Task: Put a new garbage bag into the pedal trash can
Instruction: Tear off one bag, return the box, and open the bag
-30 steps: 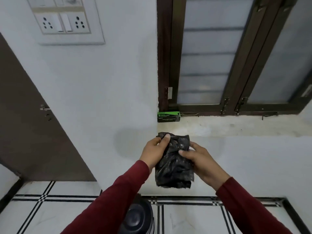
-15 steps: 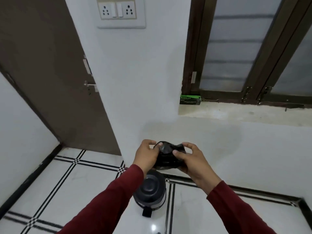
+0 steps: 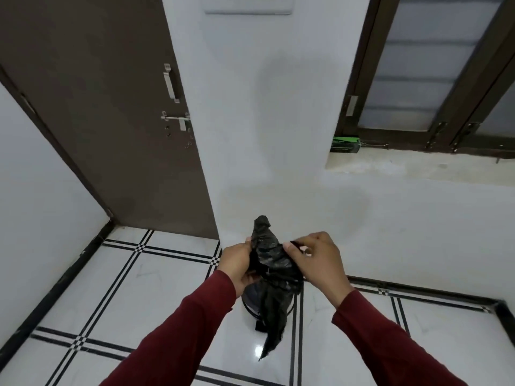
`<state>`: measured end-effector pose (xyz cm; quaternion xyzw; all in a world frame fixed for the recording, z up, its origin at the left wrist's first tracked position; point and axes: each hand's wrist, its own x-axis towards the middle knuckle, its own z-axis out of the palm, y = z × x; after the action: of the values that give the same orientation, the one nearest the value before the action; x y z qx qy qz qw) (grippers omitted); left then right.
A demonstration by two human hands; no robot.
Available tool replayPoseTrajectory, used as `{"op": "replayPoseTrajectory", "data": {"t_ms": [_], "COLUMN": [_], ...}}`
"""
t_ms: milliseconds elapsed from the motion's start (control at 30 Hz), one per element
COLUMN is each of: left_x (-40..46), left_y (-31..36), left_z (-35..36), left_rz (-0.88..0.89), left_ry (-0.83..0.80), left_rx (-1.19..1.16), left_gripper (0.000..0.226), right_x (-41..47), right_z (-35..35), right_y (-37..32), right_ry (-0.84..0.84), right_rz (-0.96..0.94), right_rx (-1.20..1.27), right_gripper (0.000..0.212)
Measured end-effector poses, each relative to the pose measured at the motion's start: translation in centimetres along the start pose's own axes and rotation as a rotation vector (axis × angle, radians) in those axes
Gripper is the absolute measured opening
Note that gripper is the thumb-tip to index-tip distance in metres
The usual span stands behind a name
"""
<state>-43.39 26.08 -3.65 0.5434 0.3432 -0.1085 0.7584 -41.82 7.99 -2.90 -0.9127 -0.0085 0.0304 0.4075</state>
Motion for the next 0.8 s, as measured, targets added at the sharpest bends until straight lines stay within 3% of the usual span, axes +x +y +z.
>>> {"op": "replayPoseTrajectory", "data": {"t_ms": [100,167,233,367,500,567,733,800], "left_x": [0.8,2.1,3.2,5.1,6.2,6.6,6.2,5.8], "left_y": [1.5,2.7,3.5,4.5,5.0,5.0,5.7,6.2], "left_z": [-3.5,-6.1,-7.7,-10.5,-12.3,-12.8,-13.3,-13.3], "left_rz": [0.024,0.052,0.064,0.038,-0.026,-0.058,0.026,0.125], "left_ry": [-0.048,-0.082,-0.105,-0.134,-0.165,-0.208,-0.462,-0.490], "left_rx": [0.054,0.087,0.079,0.107,0.084,0.047,0.065,0.204], "left_gripper": [0.022,0.023,0.022,0.029,0.032,0.029,0.023,0.024], "right_x": [-0.9,-1.1,-0.8,0.0,-0.7,-0.7,-0.2,0.0], "right_z": [2.8,5.3,7.7,10.6,11.3,11.4,11.1,10.8], "right_y": [-3.9,-6.0,-6.5,-7.5,-8.4,-8.7,-8.5,-8.5], "right_ry": [-0.128,-0.273,-0.327,-0.183,-0.207,-0.151,0.009,0.031], "right_rz": [0.063,0.083,0.053,0.097,0.357,0.469,0.587,0.612], "right_rx": [0.241,0.188,-0.013,-0.054,0.578,0.722,0.818,0.816], "right_gripper": [0.046,0.050,0.046,0.034,0.016,0.014,0.029,0.038]}}
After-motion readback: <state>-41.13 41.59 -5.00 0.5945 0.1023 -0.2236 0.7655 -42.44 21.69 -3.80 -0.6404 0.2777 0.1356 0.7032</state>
